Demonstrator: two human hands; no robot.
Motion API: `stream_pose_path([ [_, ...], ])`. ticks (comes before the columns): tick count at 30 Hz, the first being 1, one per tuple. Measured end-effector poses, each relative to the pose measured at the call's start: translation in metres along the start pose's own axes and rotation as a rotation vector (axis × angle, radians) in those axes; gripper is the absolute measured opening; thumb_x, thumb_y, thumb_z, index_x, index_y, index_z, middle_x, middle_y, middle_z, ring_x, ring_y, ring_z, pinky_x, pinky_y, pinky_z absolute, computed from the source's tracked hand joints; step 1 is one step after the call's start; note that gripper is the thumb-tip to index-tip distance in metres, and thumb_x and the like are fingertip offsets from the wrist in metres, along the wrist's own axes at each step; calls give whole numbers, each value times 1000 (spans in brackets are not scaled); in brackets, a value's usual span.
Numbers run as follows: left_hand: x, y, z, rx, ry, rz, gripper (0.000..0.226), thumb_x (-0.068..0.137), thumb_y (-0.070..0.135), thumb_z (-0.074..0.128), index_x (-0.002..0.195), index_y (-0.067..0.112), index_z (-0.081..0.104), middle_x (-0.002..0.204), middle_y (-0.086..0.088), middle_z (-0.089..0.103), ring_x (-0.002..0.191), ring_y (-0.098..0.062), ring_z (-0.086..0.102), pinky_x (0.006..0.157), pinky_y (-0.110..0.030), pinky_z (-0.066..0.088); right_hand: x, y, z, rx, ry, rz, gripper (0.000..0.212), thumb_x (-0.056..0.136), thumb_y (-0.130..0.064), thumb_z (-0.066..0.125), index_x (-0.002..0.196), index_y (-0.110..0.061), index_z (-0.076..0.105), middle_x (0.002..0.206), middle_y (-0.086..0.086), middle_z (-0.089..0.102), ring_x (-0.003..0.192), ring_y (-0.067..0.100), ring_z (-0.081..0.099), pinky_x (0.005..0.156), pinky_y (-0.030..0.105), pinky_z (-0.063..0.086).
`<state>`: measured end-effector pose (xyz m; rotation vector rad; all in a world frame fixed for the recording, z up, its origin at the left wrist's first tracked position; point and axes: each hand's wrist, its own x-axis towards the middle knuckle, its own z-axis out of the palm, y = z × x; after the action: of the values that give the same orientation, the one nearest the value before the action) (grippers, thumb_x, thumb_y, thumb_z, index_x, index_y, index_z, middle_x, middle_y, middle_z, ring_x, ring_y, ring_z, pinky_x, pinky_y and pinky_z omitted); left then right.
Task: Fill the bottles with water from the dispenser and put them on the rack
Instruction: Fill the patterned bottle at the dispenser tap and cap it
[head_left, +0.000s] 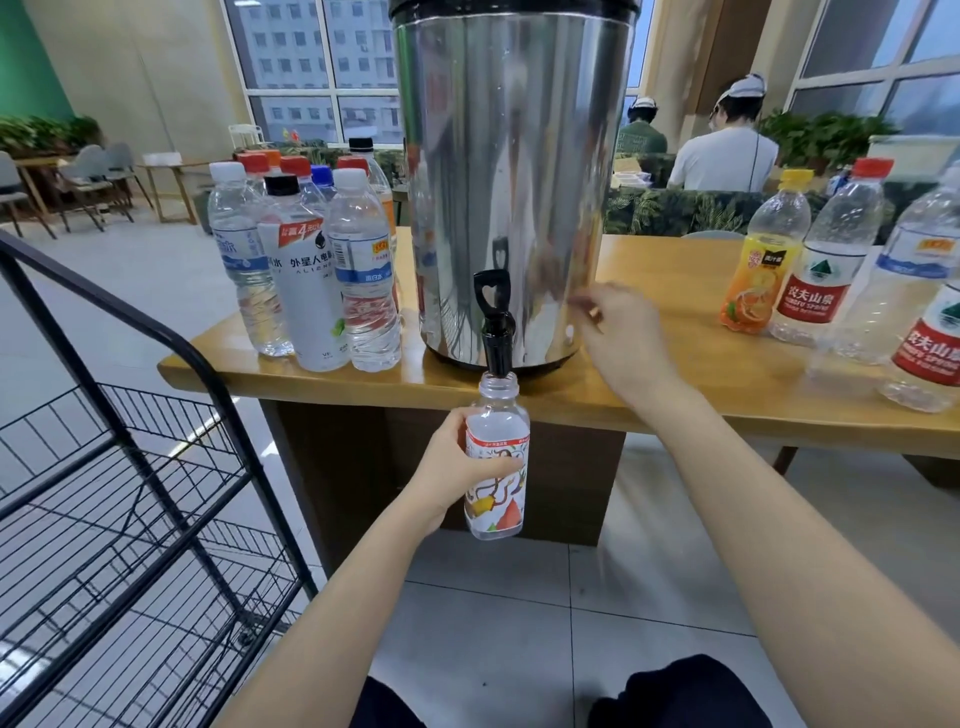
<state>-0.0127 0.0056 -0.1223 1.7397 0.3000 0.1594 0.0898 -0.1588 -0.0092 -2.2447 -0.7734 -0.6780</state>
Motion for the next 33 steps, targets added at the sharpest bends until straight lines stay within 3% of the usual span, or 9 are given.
stream_pose_path([
  [5, -3, 11, -1, -38, 20, 31, 63, 73, 11, 84, 123, 26, 47, 107, 8, 66, 95, -8, 65, 69, -19, 51, 9, -59, 4, 195, -47, -260, 32, 102, -22, 45, 128, -9, 60, 120, 6, 65, 113, 17, 55, 97, 29, 42],
  [10, -3, 18, -2, -41, 30, 39, 65, 73, 14, 85, 125, 25, 48, 112, 4, 66, 99, -12, 65, 76, -25, 53, 16, -71, 11, 176, -12, -294, 22, 98, -14, 53, 110, -8, 70, 96, 4, 67, 90, 18, 58, 82, 31, 48],
  [15, -1, 19, -1, -38, 37, 29, 66, 72, 17, 85, 127, 22, 49, 115, 1, 66, 104, -17, 65, 92, -39, 55, 7, -71, 9, 160, 95, -380, 18, 92, -6, 57, 101, -5, 74, 88, 8, 70, 81, 22, 63, 75, 34, 52],
  [20, 0, 18, 0, -35, 44, 24, 68, 72, 19, 86, 128, 24, 49, 116, 1, 66, 104, -16, 65, 91, -38, 55, -12, -62, 6, 124, 140, -489, 19, 89, -3, 61, 104, -4, 73, 94, 10, 73, 86, 24, 65, 76, 32, 54],
  [24, -2, 19, 0, -53, 47, 29, 68, 71, 19, 86, 129, 23, 50, 115, 2, 66, 102, -14, 65, 82, -29, 53, -33, -47, 4, 83, 56, -564, 27, 84, 2, 68, 110, -2, 71, 101, 12, 72, 93, 25, 66, 79, 32, 55],
  [26, -2, 20, 1, -55, 51, 31, 69, 71, 18, 86, 129, 23, 50, 114, 3, 67, 102, -13, 65, 78, -26, 52, -41, -40, 4, 77, 16, -541, 32, 82, 5, 68, 113, -2, 69, 107, 14, 71, 100, 28, 66, 84, 38, 57],
  [31, -4, 22, 2, -53, 70, 22, 69, 71, 15, 86, 129, 22, 50, 115, 2, 67, 104, -16, 65, 87, -34, 53, -39, -29, 4, 148, -7, -498, 30, 86, 5, 63, 115, -2, 69, 117, 16, 67, 109, 29, 63, 86, 45, 56],
  [33, -4, 22, 1, -45, 83, 26, 68, 71, 12, 85, 129, 21, 50, 116, 1, 66, 106, -17, 64, 92, -39, 53, -37, -25, 5, 148, 52, -476, 25, 88, 0, 62, 111, -6, 72, 118, 13, 66, 106, 27, 60, 81, 45, 56],
])
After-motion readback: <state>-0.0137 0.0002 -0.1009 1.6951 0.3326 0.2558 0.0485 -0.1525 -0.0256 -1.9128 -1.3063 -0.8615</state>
